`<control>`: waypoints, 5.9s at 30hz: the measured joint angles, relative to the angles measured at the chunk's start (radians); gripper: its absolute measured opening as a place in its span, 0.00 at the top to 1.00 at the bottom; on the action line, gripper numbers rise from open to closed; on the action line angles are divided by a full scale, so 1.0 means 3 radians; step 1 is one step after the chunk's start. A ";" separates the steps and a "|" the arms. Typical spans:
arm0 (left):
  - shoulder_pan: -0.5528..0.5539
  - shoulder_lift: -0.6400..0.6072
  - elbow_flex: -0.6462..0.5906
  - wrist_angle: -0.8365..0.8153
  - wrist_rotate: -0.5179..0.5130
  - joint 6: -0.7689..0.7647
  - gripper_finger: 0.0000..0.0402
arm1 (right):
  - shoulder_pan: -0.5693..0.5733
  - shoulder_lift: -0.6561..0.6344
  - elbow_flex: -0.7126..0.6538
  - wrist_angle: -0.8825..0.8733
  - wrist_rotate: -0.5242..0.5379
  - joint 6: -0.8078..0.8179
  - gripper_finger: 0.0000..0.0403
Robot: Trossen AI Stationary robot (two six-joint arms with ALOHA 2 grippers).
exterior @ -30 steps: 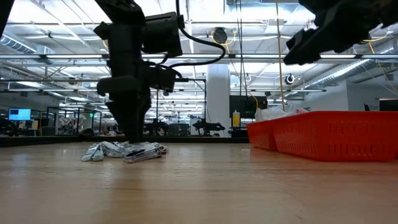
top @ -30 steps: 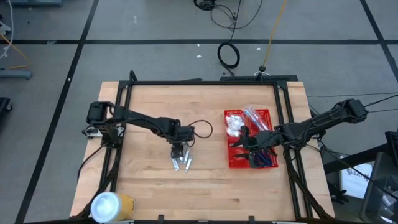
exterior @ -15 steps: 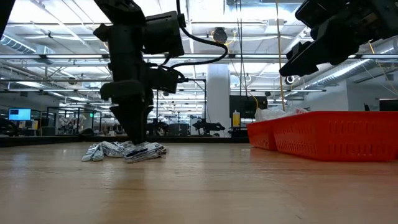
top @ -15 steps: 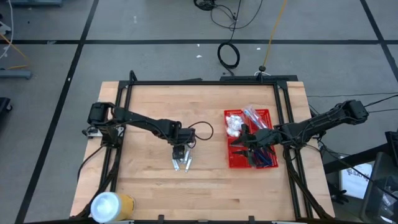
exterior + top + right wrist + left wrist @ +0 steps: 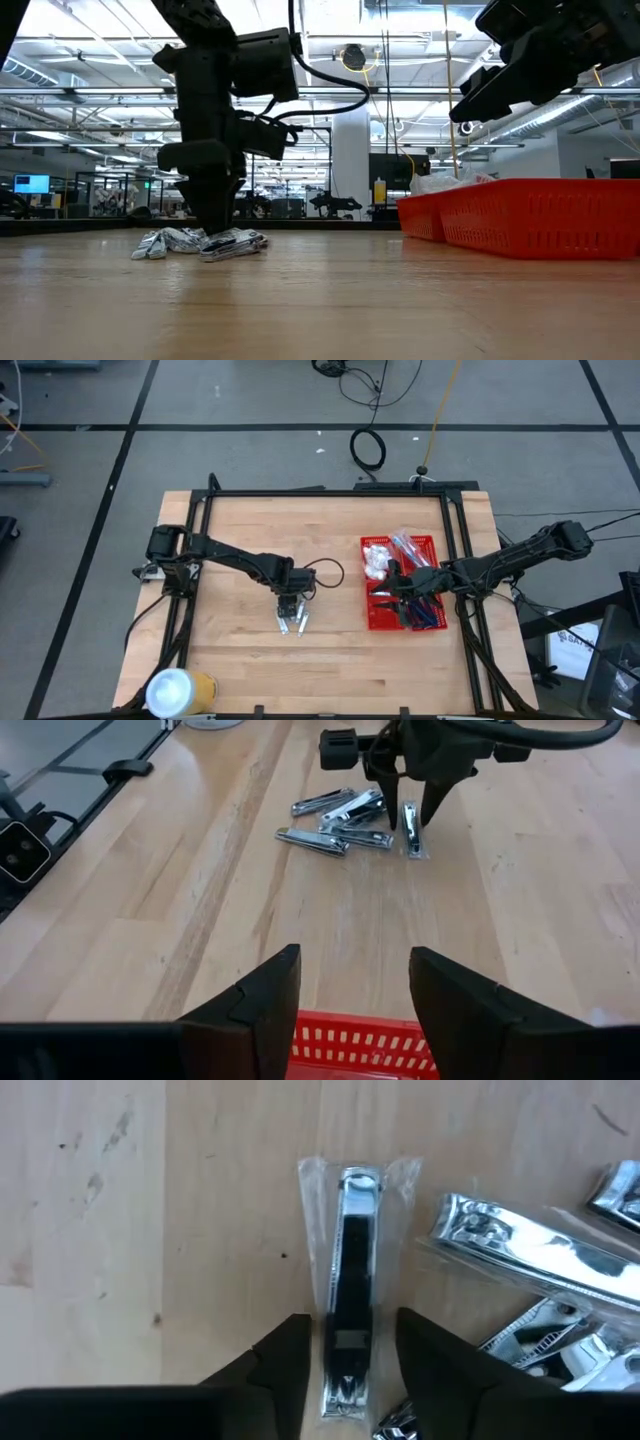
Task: Pick & Place Travel size toiletries
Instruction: Put the nail cutter into the bottom left red bin
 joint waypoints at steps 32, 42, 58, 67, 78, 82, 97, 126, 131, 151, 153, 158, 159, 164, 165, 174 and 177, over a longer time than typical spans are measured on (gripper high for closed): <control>0.0280 -0.0698 -0.0314 0.2676 0.0452 0.1374 0.93 | 0.0000 -0.0223 -0.0141 -0.0038 0.0550 -0.0003 0.56; 0.0447 -0.0693 -0.0654 0.4420 0.0733 0.1293 0.92 | -0.0211 -0.0220 -0.0304 0.0955 0.1052 -0.0417 0.56; 0.0404 0.0067 -0.0107 0.4859 0.0892 0.1210 0.93 | -0.0326 -0.0148 -0.0950 0.2994 0.0685 -0.0679 0.56; 0.0413 0.0208 0.0117 0.4674 0.0991 0.1209 0.93 | -0.0325 0.0139 -0.0951 0.3396 0.0511 -0.0679 0.56; 0.0413 0.0205 0.0118 0.4623 0.0991 0.1208 0.93 | -0.0370 0.0556 -0.0739 0.3463 0.0511 -0.0712 0.56; 0.0413 0.0205 0.0118 0.4576 0.0989 0.1203 0.91 | -0.0370 0.0635 -0.0703 0.3461 0.0511 -0.0785 0.61; 0.0415 0.0205 0.0118 0.4510 0.0897 0.1286 0.87 | -0.0370 0.0591 -0.0698 0.3365 0.0523 -0.1013 0.91; 0.0318 -0.0574 -0.0075 0.0940 -0.1345 0.0133 0.36 | 0.0221 -0.0109 0.0032 0.0030 0.0258 0.0680 0.91; 0.0405 -0.0564 -0.0239 0.1017 -0.1343 -0.0093 0.40 | 0.0325 0.0095 0.0031 -0.0557 0.0249 0.1274 0.91; 0.0457 -0.0563 -0.0252 0.1275 -0.1339 -0.0043 0.45 | 0.0308 0.0206 0.0031 -0.0801 0.0084 0.1680 0.80; 0.0458 -0.0563 -0.0252 0.1284 -0.1339 -0.0006 0.45 | 0.0308 0.0206 0.0031 -0.0801 0.0091 0.1644 0.80; 0.0458 -0.0563 -0.0252 0.1316 -0.1338 0.0008 0.45 | 0.0308 0.0206 0.0031 -0.0769 0.0245 0.1555 0.75; 0.0456 -0.0563 -0.0252 0.1318 -0.1338 0.0008 0.45 | 0.0307 0.0206 0.0031 -0.0769 0.0332 0.1512 0.74; 0.0458 -0.0563 -0.0252 0.1328 -0.1338 0.0009 0.45 | 0.0306 0.0200 0.0028 -0.0735 0.0832 0.1252 0.66; 0.0458 -0.0563 -0.0252 0.1327 -0.1336 0.0009 0.45 | 0.0307 0.0200 0.0027 -0.0691 0.0973 0.1136 0.64; 0.0424 -0.0563 -0.0248 0.1198 -0.1089 0.0005 0.44 | 0.0310 0.0200 0.0027 0.0284 0.1393 0.0018 0.60; 0.0361 -0.0563 -0.0248 0.0945 -0.0502 0.0005 0.44 | 0.0309 0.0200 0.0027 0.0532 0.1394 -0.0316 0.60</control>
